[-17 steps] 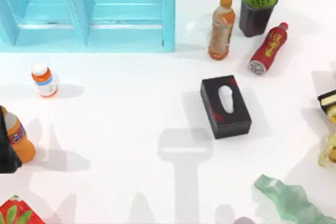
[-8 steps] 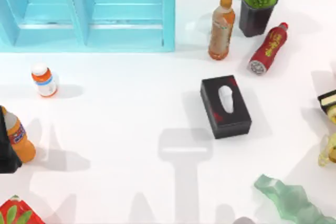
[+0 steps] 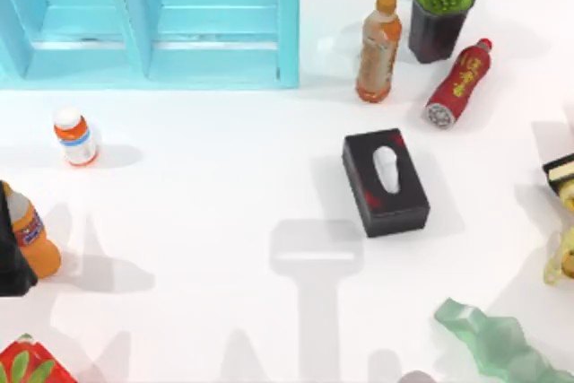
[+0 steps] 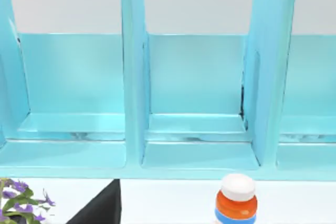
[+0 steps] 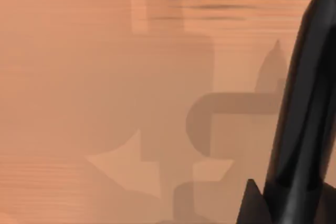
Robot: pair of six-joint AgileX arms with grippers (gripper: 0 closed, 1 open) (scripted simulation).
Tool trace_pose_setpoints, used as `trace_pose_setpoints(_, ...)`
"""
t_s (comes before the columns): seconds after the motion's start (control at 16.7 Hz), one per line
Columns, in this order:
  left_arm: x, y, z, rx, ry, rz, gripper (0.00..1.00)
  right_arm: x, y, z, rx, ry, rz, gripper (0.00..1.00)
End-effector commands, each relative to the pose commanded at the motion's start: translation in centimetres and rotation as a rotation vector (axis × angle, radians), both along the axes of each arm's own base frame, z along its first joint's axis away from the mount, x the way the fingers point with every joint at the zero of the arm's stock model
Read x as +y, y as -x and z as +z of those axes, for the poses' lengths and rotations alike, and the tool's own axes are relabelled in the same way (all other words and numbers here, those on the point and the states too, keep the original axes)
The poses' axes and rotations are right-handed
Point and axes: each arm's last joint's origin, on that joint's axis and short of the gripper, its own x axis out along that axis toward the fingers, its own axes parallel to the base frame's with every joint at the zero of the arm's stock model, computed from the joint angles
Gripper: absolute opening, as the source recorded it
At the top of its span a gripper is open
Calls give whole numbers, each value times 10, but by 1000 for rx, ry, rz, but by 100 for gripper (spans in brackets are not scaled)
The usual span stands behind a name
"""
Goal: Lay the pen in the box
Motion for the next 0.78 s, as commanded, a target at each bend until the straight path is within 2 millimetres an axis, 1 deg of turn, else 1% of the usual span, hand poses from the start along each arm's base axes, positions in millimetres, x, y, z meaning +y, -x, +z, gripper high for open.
trace_pose_setpoints(0.6,0,0,0,0,0,0,100,0,0,0,0,0,0,98)
trace_pose_setpoints(0.66,0,0,0,0,0,0,100,0,0,0,0,0,0,100)
trace_pose_setpoints(0.78,0,0,0,0,0,0,100,0,0,0,0,0,0,100)
